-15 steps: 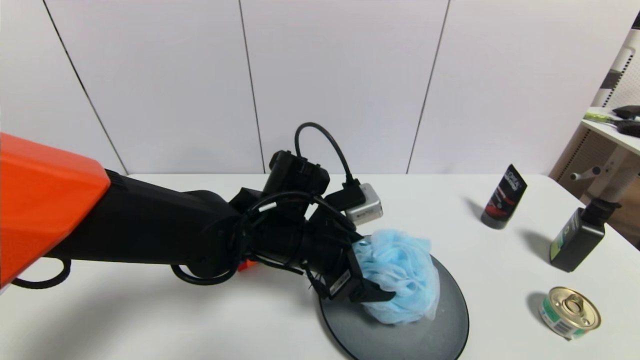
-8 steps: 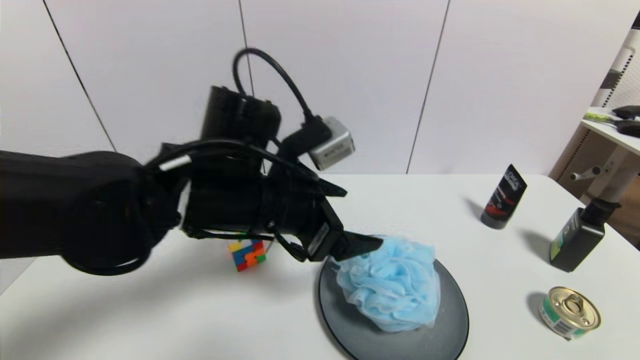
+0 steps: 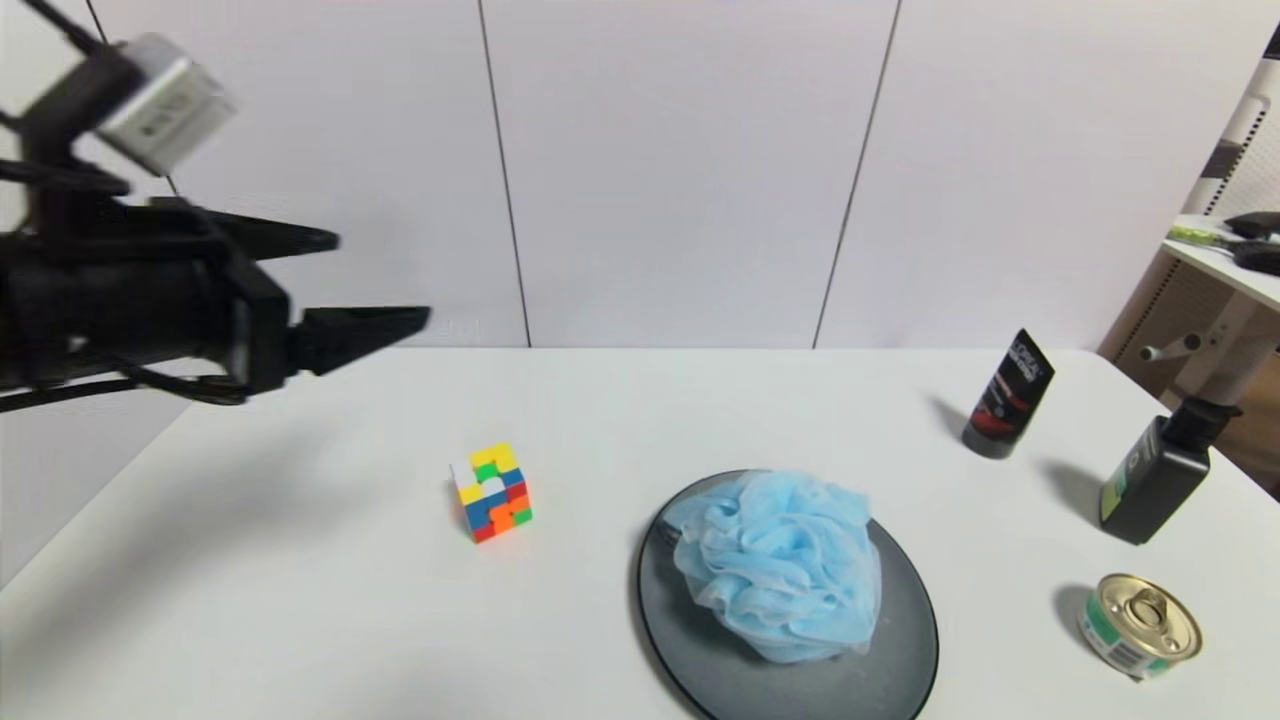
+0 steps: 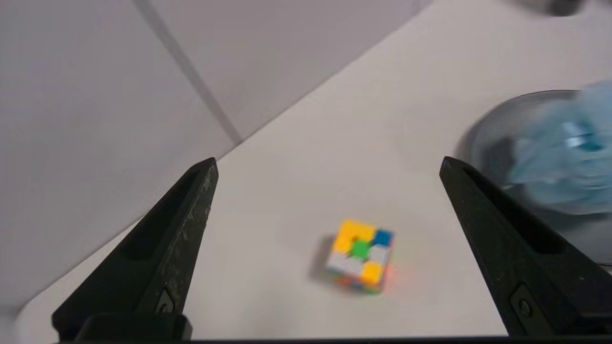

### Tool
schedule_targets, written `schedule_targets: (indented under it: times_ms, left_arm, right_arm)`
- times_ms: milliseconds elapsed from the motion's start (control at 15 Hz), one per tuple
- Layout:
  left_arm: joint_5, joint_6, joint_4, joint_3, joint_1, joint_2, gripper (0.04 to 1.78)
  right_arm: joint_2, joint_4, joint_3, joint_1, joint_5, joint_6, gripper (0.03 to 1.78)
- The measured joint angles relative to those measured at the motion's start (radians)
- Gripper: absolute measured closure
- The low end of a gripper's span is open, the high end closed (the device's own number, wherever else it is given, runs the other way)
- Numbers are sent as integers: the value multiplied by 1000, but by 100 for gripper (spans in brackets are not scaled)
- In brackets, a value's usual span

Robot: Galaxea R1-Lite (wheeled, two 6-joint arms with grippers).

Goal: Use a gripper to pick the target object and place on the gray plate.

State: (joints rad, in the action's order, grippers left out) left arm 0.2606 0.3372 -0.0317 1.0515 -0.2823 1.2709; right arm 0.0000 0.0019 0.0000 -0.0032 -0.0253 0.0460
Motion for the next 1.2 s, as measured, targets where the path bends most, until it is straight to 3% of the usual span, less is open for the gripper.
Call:
schedule_targets:
  times_ms: [133, 333, 667, 867, 1200]
  left_arm:
    - [0, -3, 4, -95, 166, -139, 15]
    - [-4, -62, 53, -275, 289, -365, 14]
    - [-31, -151, 192, -609, 337, -790, 13]
    - [-76, -201, 192, -776, 344, -954, 13]
    - [-269, -213, 137, -958, 291, -1140, 13]
  right_arm:
    - [0, 0, 0, 0, 0, 0, 10]
    - [0, 0, 0, 0, 0, 0, 10]
    - [0, -1, 0, 0, 0, 0, 10]
    - [0, 0, 0, 0, 0, 0, 10]
    - [0, 0, 0, 0, 0, 0, 10]
